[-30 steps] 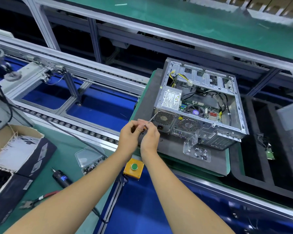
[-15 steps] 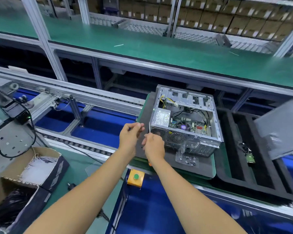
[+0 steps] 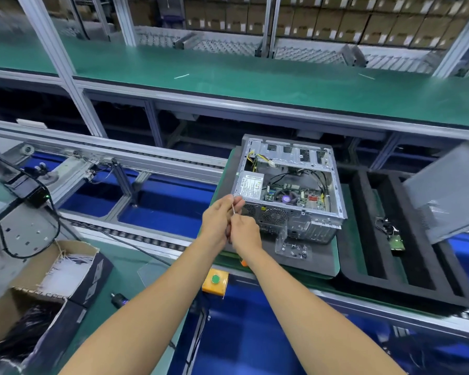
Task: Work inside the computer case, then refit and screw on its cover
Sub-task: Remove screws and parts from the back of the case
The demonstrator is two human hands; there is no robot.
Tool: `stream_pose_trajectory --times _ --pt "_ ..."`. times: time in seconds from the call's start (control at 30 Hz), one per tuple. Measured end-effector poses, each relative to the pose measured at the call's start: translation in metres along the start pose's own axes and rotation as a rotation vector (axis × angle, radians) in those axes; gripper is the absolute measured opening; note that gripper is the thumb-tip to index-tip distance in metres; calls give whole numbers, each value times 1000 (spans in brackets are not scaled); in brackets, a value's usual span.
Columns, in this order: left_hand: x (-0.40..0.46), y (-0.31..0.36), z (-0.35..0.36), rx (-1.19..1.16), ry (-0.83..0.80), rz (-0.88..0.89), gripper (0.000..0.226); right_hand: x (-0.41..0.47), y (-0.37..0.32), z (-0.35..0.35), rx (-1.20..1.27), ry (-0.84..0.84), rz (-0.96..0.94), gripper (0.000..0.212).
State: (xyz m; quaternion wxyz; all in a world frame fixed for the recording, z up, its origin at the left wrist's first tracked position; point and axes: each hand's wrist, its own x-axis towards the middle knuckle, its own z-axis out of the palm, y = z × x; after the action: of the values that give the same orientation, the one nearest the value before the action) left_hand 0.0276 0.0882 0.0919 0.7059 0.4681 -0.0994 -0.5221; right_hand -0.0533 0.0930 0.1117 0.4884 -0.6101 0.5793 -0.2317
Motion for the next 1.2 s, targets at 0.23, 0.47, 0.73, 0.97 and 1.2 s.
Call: stream_pose_trajectory --times 0.23,0.47,0.73,0.97,1.2 --pt "10 -19 19 -35 83 -20 20 20 13 -21 5 -48 22 31" --pt "24 -39 23 214 103 -152 24 45 42 -30 103 -153 140 34" --pt "44 -74 27 382 164 -314 26 68 76 -23 289 -118 388 48" --pt "64 -84 28 317 145 -299 21 83 79 -23 311 -77 401 42" --pt "75 -79 22 321 97 -266 18 87 75 -12 338 -46 377 38"
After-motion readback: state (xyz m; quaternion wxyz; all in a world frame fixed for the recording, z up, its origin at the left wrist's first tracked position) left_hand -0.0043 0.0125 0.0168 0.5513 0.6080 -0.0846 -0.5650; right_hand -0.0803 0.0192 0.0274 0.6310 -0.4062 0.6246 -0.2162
